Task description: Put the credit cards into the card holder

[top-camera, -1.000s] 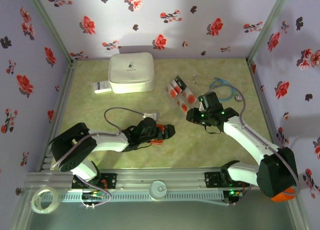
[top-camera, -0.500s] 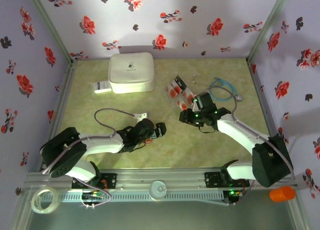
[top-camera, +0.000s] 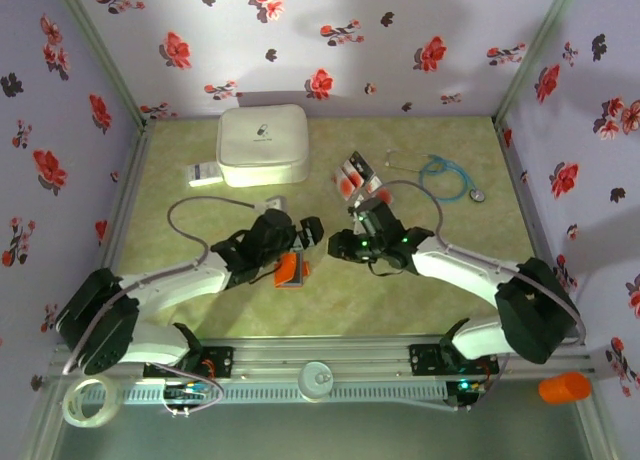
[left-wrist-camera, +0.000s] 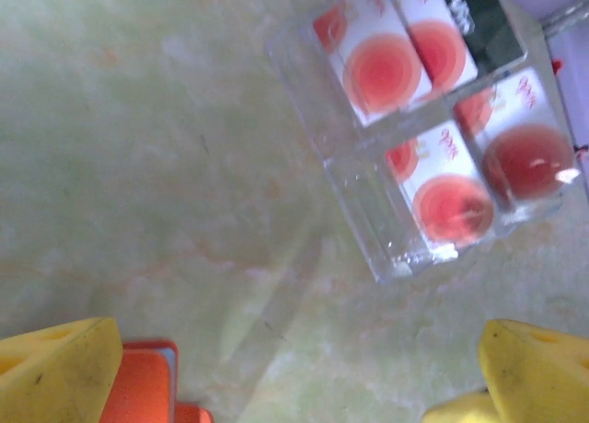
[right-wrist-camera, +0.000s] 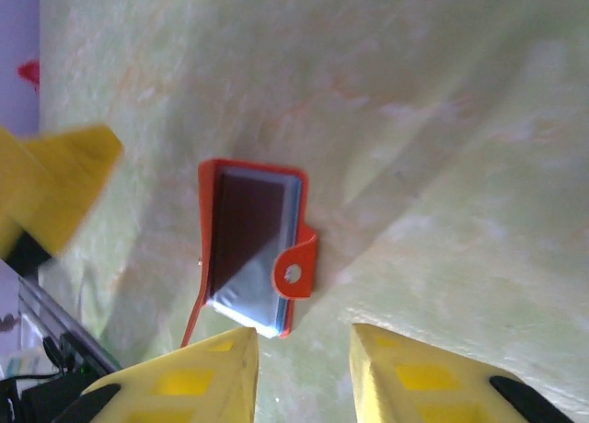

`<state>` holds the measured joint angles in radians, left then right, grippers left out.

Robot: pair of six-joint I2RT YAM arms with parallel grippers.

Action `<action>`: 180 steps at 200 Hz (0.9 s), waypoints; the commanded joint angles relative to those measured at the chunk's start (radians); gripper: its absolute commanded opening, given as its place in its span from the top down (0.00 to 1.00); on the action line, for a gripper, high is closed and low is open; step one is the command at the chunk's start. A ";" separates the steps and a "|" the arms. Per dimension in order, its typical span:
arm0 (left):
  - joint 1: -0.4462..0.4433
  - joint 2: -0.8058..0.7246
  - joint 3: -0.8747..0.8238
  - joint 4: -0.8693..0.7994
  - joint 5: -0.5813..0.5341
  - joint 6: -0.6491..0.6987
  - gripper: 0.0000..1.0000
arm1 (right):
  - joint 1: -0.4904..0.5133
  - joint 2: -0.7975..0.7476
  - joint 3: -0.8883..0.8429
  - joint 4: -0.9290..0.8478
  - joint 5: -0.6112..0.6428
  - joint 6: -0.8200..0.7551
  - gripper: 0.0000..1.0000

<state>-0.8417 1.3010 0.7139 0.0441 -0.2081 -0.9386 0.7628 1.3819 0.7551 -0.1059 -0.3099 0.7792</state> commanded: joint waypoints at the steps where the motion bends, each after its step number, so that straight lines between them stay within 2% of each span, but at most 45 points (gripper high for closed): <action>1: 0.085 -0.058 0.034 -0.139 0.028 0.067 0.00 | 0.061 0.044 0.048 0.055 0.043 0.043 0.69; 35: 0.219 -0.116 0.036 -0.256 0.039 0.131 0.00 | 0.151 0.137 0.139 0.056 0.063 0.040 0.71; 66: 0.283 -0.119 0.047 -0.368 0.038 0.204 0.00 | 0.199 0.212 0.203 0.057 0.066 0.035 0.73; 142: 0.296 -0.178 -0.031 -0.454 0.021 0.225 0.00 | 0.229 0.304 0.253 0.052 0.049 0.023 0.81; 180: 0.288 -0.207 -0.050 -0.484 0.060 0.228 0.00 | 0.229 0.338 0.219 0.067 0.046 0.028 0.84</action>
<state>-0.5529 1.1213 0.6807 -0.3912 -0.1741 -0.7361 0.9848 1.6970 0.9913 -0.0555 -0.2691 0.8051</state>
